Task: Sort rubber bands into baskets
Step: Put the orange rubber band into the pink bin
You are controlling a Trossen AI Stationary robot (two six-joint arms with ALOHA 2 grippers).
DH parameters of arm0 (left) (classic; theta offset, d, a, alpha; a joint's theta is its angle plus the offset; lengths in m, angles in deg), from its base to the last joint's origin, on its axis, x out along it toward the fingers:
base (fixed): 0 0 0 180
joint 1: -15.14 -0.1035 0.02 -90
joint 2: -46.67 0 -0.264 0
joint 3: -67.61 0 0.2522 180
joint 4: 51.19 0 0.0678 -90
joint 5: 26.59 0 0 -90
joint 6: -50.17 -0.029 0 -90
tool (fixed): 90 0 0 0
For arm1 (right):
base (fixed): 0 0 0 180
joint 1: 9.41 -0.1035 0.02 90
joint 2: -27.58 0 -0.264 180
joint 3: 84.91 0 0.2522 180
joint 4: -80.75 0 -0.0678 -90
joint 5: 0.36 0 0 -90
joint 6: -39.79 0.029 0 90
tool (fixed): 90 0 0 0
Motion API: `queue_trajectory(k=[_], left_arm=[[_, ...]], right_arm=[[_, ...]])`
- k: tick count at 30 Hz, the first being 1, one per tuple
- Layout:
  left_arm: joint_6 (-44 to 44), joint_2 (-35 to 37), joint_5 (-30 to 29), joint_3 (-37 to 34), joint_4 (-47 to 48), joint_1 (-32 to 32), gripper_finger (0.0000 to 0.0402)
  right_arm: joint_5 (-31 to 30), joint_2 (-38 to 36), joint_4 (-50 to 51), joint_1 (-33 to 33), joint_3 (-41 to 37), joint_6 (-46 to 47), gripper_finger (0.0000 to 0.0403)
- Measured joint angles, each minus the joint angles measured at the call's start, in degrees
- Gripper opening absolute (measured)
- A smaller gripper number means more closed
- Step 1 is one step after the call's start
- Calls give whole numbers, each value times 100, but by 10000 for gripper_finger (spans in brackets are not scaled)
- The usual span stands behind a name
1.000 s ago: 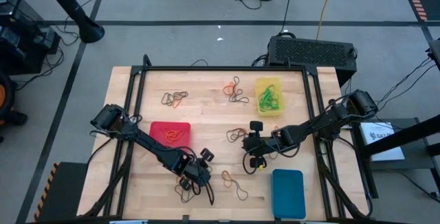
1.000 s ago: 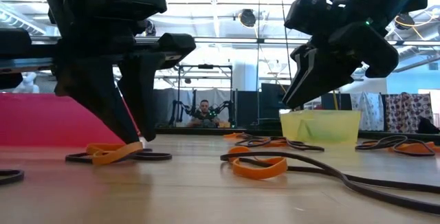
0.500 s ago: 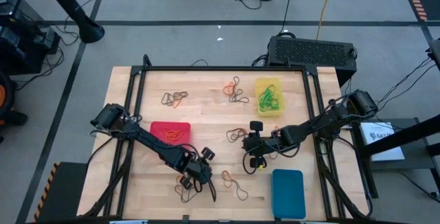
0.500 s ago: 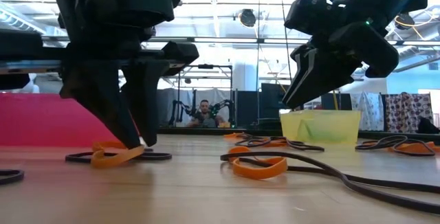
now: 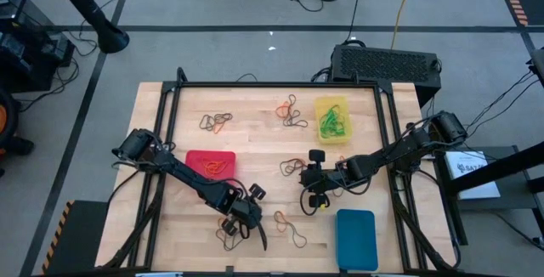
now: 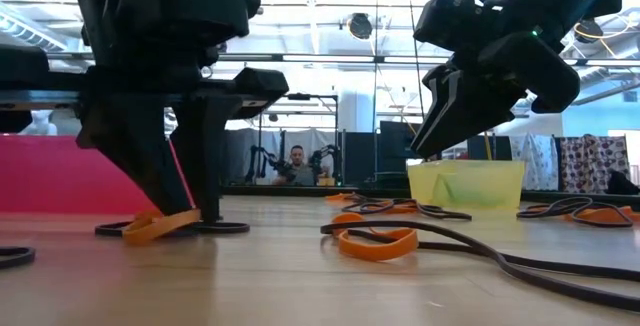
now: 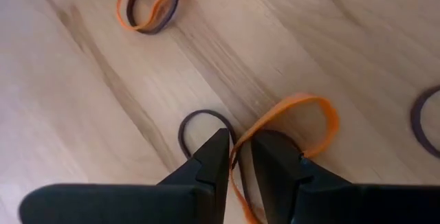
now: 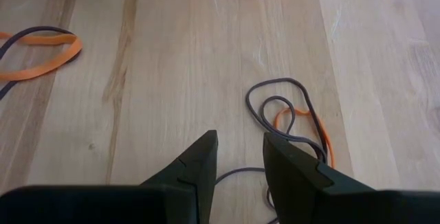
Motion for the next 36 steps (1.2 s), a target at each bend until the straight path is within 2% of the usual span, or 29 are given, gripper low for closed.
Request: queue_trajectory(k=[3,9,15,20,25,31,33,36], left_arm=[[-2,0,-76,0,-54,0,59],[-2,-2,-125,0,-166,0,10],[-36,172,-321,0,-97,0,5],[44,673,-925,0,336,22,3],[1012,1364,-2011,5,1843,-43,3],[2863,1990,-3204,4,4584,-280,2],[3443,2165,-3270,-41,5305,-371,2],[3895,2415,-3226,-273,5743,-509,2]], right_arm=[[0,-1,0,2,0,0,112],[0,0,2,1,0,0,112],[0,0,-3,1,0,0,112],[0,0,1,1,0,0,112],[0,0,0,2,2,0,112],[0,0,3,0,2,-2,112],[0,0,2,2,2,-2,112],[0,0,2,2,2,-2,112]])
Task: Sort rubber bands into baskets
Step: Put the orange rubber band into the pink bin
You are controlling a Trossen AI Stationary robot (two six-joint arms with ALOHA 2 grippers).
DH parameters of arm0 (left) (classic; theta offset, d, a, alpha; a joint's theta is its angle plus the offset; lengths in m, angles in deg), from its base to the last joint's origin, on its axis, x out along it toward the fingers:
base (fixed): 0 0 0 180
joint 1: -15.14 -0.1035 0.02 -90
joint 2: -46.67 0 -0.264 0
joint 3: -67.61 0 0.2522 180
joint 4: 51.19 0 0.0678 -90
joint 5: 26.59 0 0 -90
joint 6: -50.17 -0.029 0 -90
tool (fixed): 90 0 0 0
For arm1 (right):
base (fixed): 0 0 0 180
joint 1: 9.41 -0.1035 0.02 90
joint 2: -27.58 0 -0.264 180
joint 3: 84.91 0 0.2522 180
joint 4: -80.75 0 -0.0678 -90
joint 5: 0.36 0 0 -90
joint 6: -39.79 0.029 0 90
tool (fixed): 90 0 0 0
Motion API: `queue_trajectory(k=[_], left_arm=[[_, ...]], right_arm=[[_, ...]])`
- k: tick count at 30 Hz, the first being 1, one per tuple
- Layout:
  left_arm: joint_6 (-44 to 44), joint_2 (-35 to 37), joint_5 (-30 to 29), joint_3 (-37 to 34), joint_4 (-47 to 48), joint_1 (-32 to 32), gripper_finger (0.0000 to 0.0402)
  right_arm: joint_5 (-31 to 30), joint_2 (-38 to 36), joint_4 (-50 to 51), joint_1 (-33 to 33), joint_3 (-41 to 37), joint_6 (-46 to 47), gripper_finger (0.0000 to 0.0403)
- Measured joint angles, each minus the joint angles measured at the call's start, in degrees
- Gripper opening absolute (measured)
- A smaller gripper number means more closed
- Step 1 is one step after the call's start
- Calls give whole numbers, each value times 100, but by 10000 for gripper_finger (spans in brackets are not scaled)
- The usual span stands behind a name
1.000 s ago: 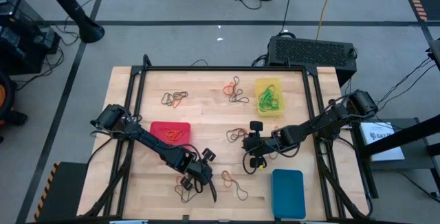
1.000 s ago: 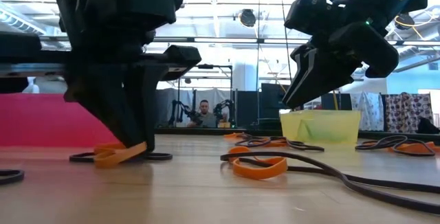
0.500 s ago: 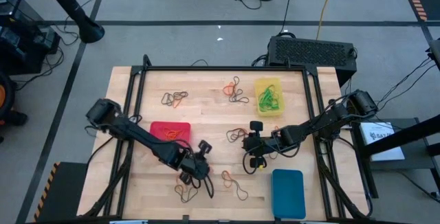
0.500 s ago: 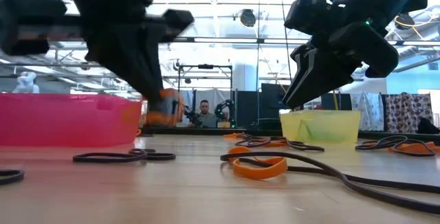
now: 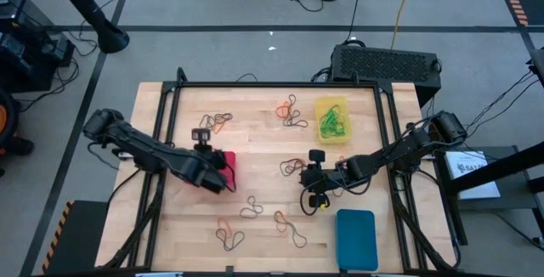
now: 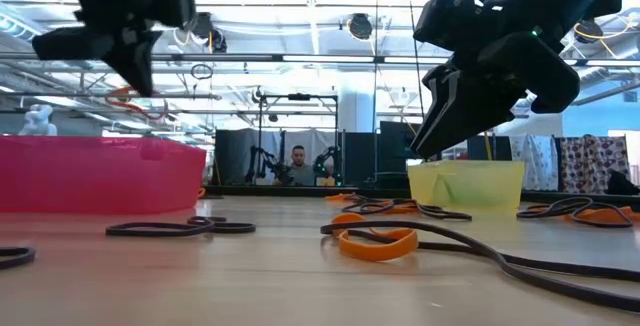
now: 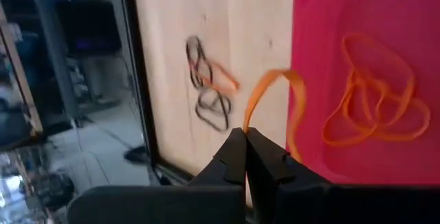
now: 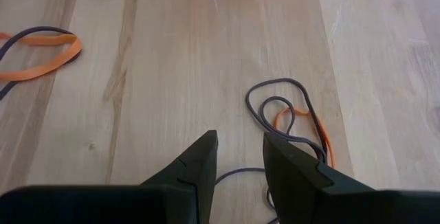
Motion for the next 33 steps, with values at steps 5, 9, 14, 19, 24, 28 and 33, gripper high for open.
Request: queue_trajectory(k=[5,9,14,19,24,28,33], left_arm=[[-35,251,665,-424,-234,-92,8],[-35,260,1045,-584,-417,-92,9],[0,258,1183,-753,-825,-92,10],[0,256,1117,-761,-1196,-92,22],[4,256,1059,-761,-1246,-92,72],[7,256,993,-762,-1457,-92,117],[5,256,992,-761,-1810,-92,150]], right_arm=[[0,0,1,-2,2,0,112],[0,0,2,0,0,0,112],[0,0,2,-1,2,0,112],[0,0,2,-1,0,0,112],[0,0,2,0,0,0,112],[0,0,2,0,0,0,112],[0,0,2,0,2,0,112]])
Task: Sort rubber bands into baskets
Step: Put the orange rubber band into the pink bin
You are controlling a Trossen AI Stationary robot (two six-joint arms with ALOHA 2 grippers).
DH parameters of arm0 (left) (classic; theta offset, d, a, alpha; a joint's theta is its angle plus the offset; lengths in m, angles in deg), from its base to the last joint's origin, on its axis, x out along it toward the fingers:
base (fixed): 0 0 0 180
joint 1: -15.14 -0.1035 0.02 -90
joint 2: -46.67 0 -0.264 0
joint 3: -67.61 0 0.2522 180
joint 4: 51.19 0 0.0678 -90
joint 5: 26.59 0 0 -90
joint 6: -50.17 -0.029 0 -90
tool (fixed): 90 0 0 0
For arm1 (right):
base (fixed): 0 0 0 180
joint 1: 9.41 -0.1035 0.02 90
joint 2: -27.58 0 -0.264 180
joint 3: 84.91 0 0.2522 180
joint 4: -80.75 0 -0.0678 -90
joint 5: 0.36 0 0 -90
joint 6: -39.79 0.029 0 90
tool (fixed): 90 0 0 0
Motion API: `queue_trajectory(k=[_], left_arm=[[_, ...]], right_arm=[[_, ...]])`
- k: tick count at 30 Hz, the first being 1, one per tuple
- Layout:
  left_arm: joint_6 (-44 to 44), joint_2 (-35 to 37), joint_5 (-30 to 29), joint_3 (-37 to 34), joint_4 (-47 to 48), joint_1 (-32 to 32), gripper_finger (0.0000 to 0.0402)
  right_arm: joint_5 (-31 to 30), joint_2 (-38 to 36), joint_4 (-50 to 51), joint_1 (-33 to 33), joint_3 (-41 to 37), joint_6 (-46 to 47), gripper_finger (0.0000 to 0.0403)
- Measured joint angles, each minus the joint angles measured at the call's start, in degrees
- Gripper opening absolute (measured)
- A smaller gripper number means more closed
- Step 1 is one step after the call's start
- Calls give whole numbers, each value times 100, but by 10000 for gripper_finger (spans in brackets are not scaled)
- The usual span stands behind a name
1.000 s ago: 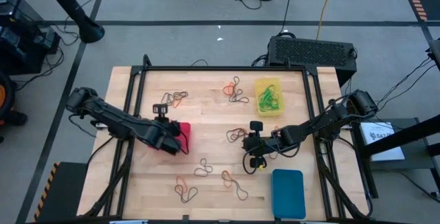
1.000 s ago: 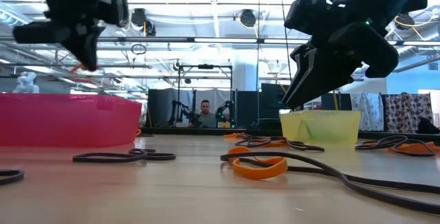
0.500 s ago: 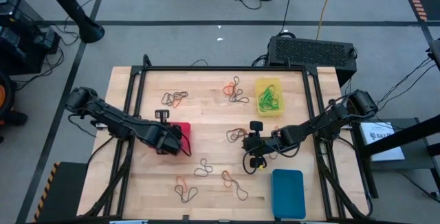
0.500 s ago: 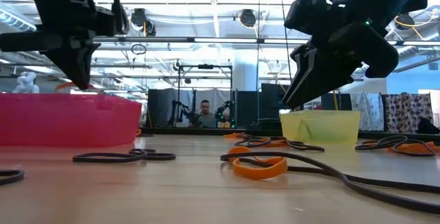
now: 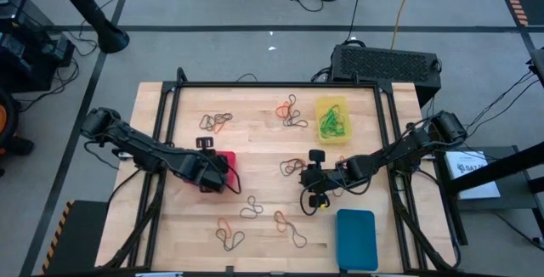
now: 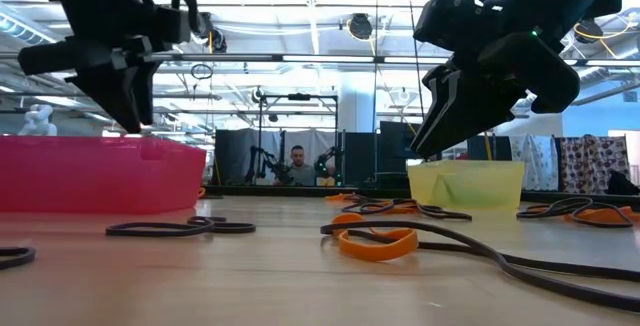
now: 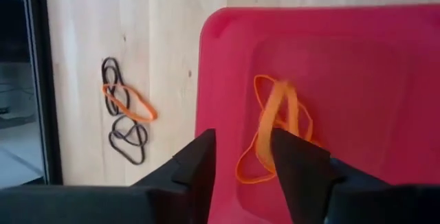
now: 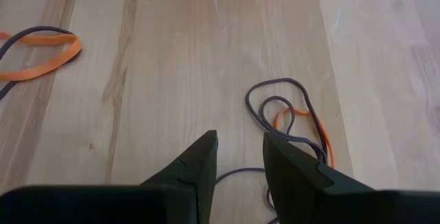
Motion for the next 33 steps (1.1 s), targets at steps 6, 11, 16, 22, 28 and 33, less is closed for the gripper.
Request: queue_trajectory(k=[6,11,16,22,28,33], left_arm=[[157,0,-74,0,-163,0,155],[140,0,-196,0,-274,0,155],[-214,0,-272,0,-935,0,155],[-1835,0,-297,0,-2567,-90,155],[-3437,0,494,2,-3919,-744,155],[-4023,0,1339,2,-3839,-1617,155]], right_arm=[[0,0,0,0,1,0,112],[-22,0,4,0,0,0,112],[-18,-65,487,0,3,40,111],[18,-452,2689,125,524,961,90],[1336,-676,4726,432,687,2891,65],[1522,-686,6105,464,541,4374,49]])
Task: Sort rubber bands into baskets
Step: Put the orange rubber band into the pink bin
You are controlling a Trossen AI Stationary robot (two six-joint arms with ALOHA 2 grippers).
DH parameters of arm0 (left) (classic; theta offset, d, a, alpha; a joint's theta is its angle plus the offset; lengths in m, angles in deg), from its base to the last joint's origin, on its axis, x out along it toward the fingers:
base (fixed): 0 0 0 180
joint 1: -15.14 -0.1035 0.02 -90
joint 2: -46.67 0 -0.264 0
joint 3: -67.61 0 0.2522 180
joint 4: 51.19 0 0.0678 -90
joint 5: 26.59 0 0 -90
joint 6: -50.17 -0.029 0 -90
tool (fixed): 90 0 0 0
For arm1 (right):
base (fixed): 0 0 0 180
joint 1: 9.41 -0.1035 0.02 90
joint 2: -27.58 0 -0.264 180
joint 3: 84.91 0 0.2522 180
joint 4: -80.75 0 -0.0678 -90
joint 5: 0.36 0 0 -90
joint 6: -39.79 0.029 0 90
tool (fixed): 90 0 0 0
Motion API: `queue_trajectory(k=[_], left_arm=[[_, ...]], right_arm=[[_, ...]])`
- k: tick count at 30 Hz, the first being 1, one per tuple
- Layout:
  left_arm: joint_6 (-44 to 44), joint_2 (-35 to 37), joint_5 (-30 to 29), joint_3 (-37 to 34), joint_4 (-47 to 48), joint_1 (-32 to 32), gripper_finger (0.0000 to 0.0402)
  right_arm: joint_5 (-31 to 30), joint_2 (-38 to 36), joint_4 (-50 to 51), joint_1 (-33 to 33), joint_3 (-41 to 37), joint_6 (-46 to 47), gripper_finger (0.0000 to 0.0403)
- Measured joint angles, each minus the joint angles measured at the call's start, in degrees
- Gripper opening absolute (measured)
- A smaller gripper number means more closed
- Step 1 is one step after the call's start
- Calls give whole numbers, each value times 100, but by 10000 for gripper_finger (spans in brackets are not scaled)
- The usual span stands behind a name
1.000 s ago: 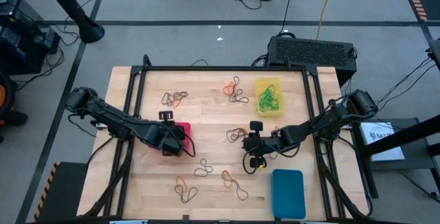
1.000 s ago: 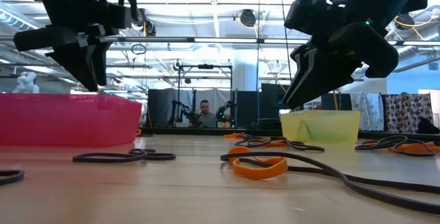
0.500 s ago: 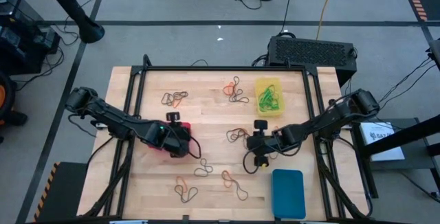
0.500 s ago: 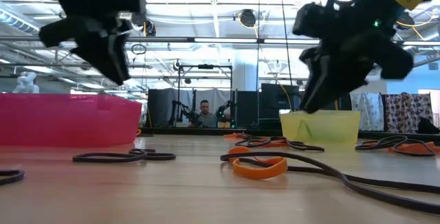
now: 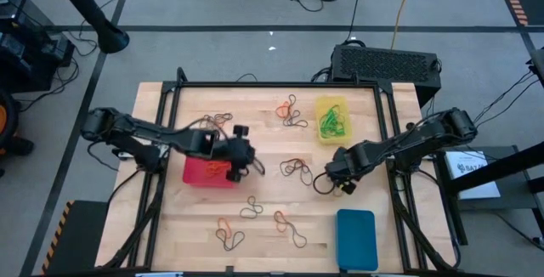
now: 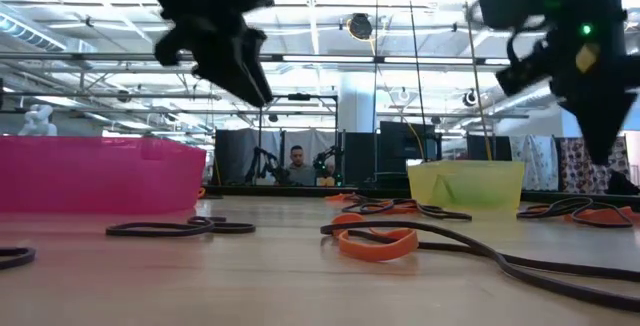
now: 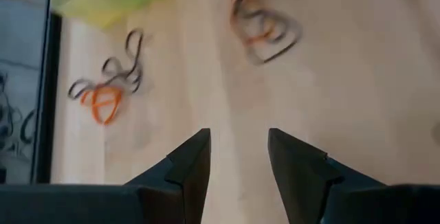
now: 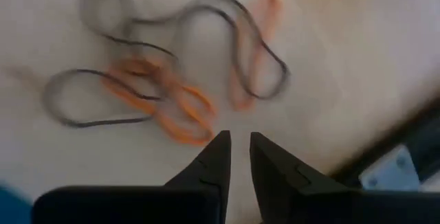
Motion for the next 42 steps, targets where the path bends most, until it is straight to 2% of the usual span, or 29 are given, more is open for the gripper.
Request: queue_trajectory(k=[4,9,12,15,18,20,23,28,34,38,42], left_arm=[[-369,41,542,0,26,-677,155],[-931,317,1991,-15,105,-1624,155],[-905,598,2711,-91,-161,-2294,155],[-96,804,3712,-192,-1133,-2786,155],[733,868,4589,-551,-2754,-2868,155],[861,857,4695,-792,-3544,-2747,155],[835,807,4381,-953,-4076,-2598,155],[798,776,4251,-970,-3997,-2492,155],[512,744,4234,-970,-3775,-2355,155],[360,718,4232,-973,-3651,-2287,155],[146,721,4230,-1008,-3615,-2262,155]], right_arm=[[372,-102,70,-14,-299,382,46],[428,-150,-587,-9,-546,-9,45],[533,-151,-938,-12,-547,-351,45],[559,-151,-1188,-14,-547,-670,45],[552,-151,-1250,-12,-547,-797,45],[537,-152,-1203,-12,-547,-875,45],[506,-153,-1205,-12,-547,-1020,45],[512,-153,-1203,-19,-547,-1388,52],[537,-136,-1274,-174,-586,-2067,104],[533,-133,-1355,-202,-785,-2120,139],[528,-133,-1483,-202,-1030,-2044,152]])
